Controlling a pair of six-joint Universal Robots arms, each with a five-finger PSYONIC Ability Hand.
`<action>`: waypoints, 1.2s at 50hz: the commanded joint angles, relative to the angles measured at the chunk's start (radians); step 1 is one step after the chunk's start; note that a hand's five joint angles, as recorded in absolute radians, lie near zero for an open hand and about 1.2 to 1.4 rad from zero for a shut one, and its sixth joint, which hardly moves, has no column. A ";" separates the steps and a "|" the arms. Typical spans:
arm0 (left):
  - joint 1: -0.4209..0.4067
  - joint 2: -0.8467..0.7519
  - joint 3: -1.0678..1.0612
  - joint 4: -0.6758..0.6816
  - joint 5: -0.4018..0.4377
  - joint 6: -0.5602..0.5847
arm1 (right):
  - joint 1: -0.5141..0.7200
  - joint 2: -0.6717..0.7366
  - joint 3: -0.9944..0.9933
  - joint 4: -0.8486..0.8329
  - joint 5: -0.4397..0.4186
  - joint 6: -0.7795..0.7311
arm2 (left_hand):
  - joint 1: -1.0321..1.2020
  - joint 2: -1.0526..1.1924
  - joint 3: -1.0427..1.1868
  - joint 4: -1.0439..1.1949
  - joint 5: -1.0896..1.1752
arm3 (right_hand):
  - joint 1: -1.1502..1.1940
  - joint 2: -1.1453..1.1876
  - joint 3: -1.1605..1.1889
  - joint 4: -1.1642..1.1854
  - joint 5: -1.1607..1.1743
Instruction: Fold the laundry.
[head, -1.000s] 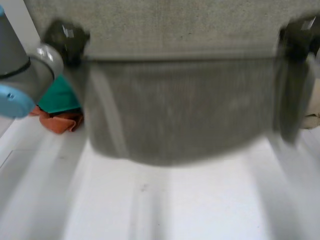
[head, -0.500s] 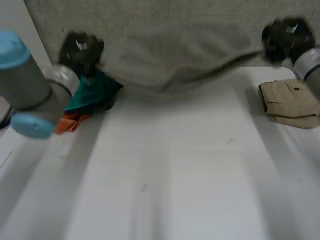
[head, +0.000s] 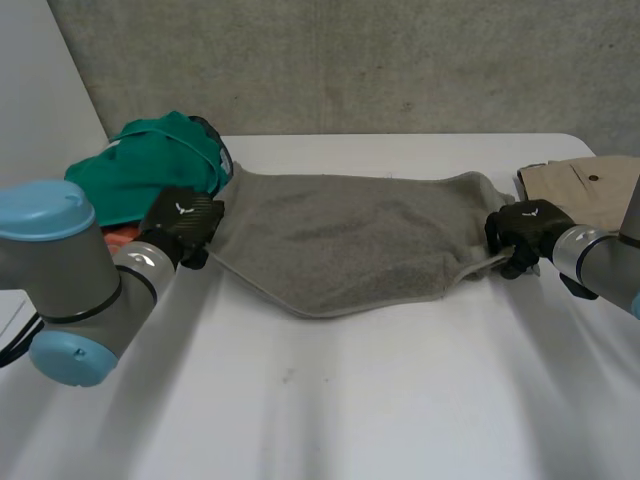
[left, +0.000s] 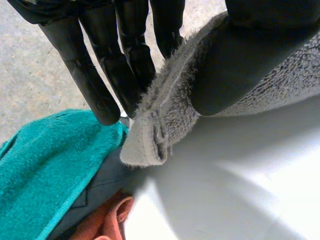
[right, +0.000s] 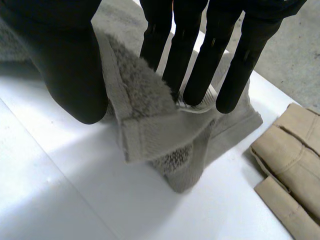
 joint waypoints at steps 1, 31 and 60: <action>0.005 0.027 -0.014 -0.002 0.003 -0.009 | 0.023 -0.017 -0.004 -0.006 0.000 0.006 | 0.232 0.196 0.204 0.192 0.225 | 0.084 0.093 0.086 0.090 0.107; 0.048 0.458 -0.255 -0.827 0.069 0.360 | -0.180 -0.555 0.410 0.594 0.047 -0.690 | 0.232 0.196 0.204 0.192 0.225 | 0.584 0.592 0.586 0.590 0.606; 0.048 -0.017 0.587 0.056 -0.029 0.115 | 0.008 -0.213 -0.314 -0.347 0.196 0.087 | 0.232 0.196 0.204 0.192 0.225 | 0.584 0.592 0.586 0.590 0.606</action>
